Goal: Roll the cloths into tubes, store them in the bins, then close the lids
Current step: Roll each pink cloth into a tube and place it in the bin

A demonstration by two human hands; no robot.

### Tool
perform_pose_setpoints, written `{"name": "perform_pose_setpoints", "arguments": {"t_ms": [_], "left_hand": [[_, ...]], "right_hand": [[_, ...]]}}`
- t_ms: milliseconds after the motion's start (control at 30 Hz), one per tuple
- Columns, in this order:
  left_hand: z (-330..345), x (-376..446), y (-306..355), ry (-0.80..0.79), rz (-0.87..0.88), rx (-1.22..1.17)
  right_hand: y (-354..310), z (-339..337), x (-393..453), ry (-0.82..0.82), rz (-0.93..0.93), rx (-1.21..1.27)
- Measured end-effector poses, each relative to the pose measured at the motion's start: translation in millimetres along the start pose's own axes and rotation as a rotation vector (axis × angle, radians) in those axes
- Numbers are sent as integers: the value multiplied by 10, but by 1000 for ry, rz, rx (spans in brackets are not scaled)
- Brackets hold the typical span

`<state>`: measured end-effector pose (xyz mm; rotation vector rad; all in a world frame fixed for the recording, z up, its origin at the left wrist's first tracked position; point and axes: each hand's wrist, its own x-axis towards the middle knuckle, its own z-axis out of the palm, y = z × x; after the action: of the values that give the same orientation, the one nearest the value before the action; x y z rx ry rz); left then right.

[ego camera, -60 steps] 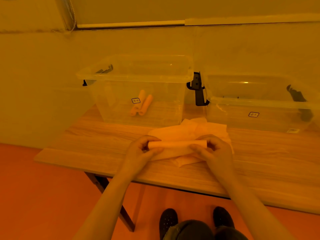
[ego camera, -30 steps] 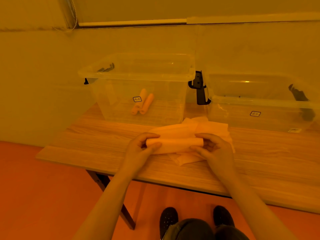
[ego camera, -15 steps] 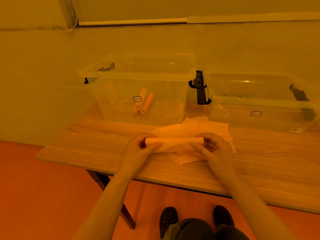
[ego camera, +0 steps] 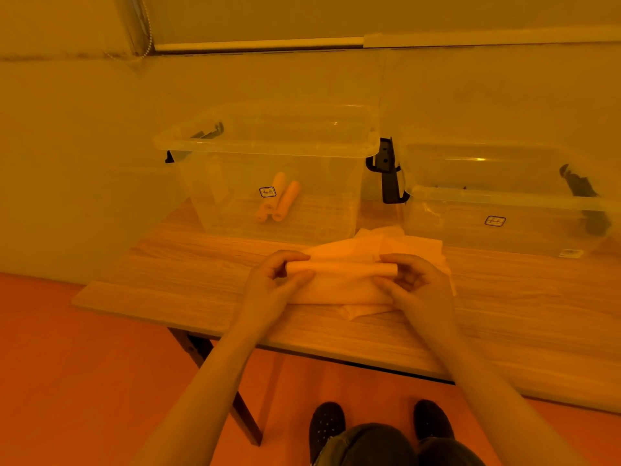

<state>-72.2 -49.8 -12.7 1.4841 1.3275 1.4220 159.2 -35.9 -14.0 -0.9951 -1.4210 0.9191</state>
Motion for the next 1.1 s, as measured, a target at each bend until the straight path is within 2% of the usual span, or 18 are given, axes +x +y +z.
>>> {"name": "perform_pose_setpoints", "arguments": {"t_ms": [333, 600, 867, 1100], "left_hand": [[-93, 347, 688, 26, 114, -116], [-102, 420, 1212, 2, 201, -73], [-7, 378, 746, -74, 101, -155], [43, 246, 292, 21, -108, -159]], "right_hand": [[-713, -65, 332, 52, 83, 223], [-1255, -221, 458, -4, 4, 143], [-839, -185, 365, 45, 37, 36], [-321, -68, 279, 54, 131, 34]]}}
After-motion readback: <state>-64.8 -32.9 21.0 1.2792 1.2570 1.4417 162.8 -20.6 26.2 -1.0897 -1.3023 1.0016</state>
